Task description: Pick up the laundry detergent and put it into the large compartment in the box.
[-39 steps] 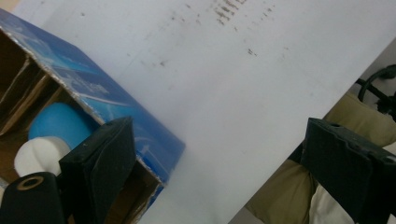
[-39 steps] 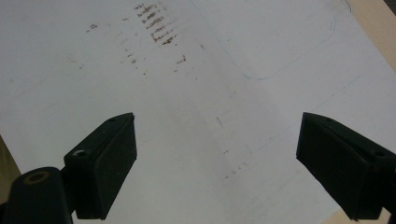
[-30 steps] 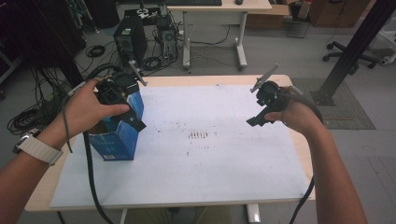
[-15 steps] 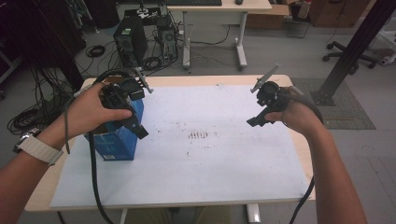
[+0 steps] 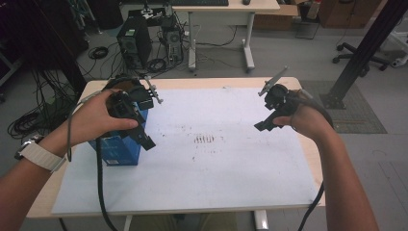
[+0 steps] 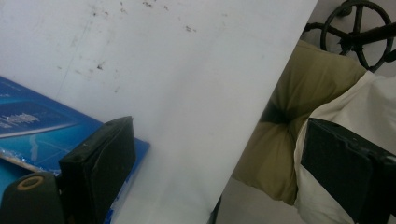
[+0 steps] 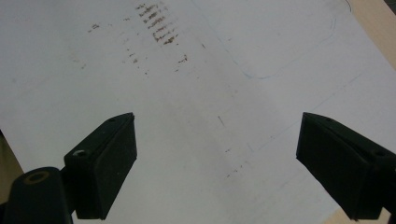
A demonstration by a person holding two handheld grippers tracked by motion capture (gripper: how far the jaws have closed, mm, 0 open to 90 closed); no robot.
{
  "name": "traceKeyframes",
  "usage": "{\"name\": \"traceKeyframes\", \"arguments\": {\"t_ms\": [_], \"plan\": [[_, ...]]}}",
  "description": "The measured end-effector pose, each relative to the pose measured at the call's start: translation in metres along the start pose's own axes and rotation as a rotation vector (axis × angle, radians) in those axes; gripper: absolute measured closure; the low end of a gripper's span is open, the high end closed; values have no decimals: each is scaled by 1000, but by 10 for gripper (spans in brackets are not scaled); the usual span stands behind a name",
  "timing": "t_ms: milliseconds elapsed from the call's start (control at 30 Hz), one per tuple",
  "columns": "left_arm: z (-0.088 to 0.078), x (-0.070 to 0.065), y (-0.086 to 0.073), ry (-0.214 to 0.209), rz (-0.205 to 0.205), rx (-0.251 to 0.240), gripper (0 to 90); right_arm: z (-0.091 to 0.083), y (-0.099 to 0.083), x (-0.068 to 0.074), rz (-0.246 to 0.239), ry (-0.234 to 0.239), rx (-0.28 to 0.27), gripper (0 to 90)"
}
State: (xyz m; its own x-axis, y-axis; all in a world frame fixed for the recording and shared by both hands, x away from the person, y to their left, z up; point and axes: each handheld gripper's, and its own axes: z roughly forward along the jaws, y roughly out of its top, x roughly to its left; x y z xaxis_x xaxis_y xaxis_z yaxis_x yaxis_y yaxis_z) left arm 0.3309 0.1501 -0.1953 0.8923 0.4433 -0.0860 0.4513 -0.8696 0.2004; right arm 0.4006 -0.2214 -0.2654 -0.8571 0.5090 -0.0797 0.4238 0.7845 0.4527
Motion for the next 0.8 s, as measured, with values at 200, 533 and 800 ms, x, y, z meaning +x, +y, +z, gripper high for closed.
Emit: {"name": "traceKeyframes", "arguments": {"t_ms": [200,533,800], "plan": [[1,-8,4,-8,41,-8,105,-2,-1,0,5,-2,-6,123],[3,-20,8,-19,100,-12,105,-3,-4,3,4,-3,-6,123],[4,-24,9,-24,122,-13,104,-2,-3,4,6,-2,-9,123]]}}
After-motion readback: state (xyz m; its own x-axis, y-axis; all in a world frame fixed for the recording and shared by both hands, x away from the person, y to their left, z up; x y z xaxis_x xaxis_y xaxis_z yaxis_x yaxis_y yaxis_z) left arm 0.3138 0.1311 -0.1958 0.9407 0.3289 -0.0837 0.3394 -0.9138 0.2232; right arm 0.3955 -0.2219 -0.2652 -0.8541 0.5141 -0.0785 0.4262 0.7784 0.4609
